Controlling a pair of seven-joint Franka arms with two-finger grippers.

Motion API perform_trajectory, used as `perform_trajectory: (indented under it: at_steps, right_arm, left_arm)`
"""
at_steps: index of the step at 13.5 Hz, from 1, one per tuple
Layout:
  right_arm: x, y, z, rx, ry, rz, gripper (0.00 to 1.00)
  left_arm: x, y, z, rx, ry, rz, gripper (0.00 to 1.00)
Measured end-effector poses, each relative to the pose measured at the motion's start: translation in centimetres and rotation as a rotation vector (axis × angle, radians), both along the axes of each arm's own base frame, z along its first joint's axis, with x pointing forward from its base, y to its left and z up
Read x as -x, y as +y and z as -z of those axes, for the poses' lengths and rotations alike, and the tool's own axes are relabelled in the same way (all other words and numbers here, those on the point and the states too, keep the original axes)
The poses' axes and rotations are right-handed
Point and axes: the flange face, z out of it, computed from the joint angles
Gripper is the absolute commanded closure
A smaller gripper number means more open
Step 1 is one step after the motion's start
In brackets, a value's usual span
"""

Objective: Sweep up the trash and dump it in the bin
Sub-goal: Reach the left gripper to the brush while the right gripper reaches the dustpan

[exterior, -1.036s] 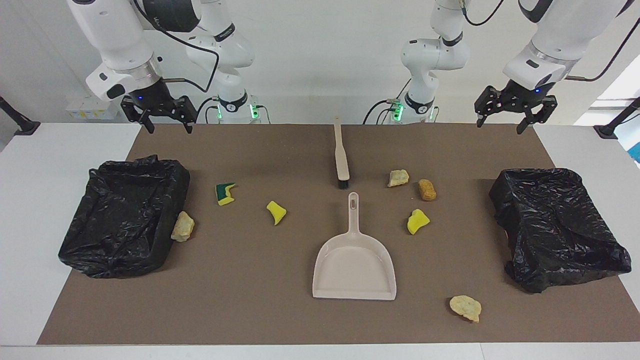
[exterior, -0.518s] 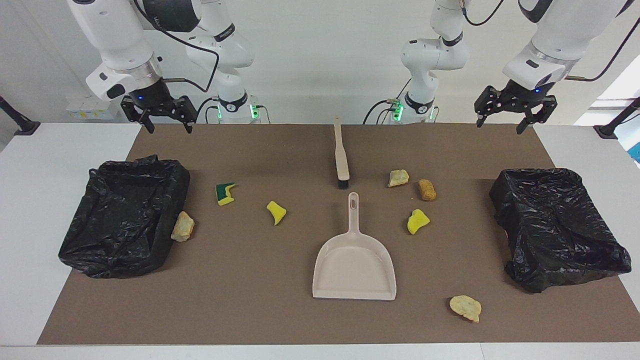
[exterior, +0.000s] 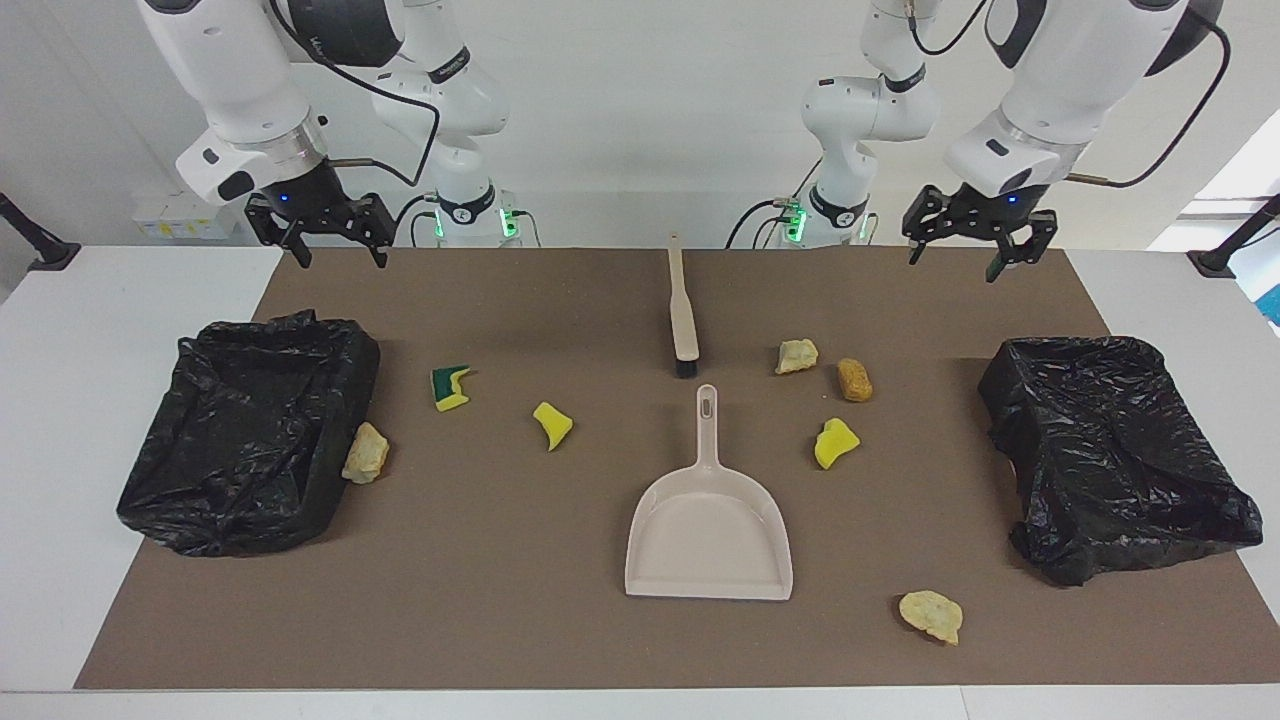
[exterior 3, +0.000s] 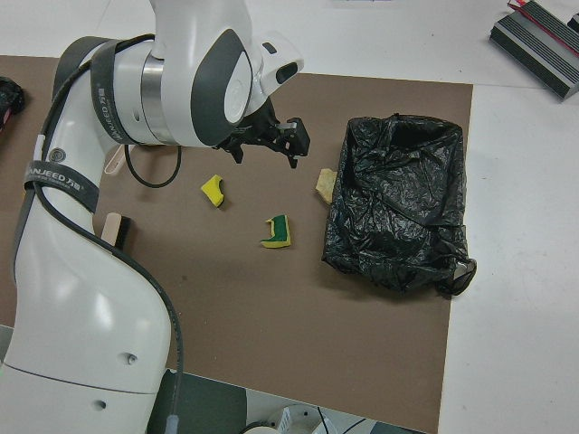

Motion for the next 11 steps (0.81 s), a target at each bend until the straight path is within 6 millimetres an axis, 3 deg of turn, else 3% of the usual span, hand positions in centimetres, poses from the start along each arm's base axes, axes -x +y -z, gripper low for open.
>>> perform_trajectory:
  at_steps: [3,6,11]
  right_arm:
    - [-0.3,2.7,0.9,-0.001,0.018,-0.049,0.00]
    - [-1.3,4.7,3.1,-0.003,0.057,-0.085,0.00]
    - [-4.3,12.8,7.0,-0.002,0.086,-0.108,0.00]
  left_arm:
    - [2.8,-5.8,2.5,-0.011,0.016,-0.008,0.00]
    - [5.9,-10.6,4.6,-0.016,0.008,-0.031,0.00]
    - [10.2,-15.3,8.4,-0.025,0.007,-0.064,0.00]
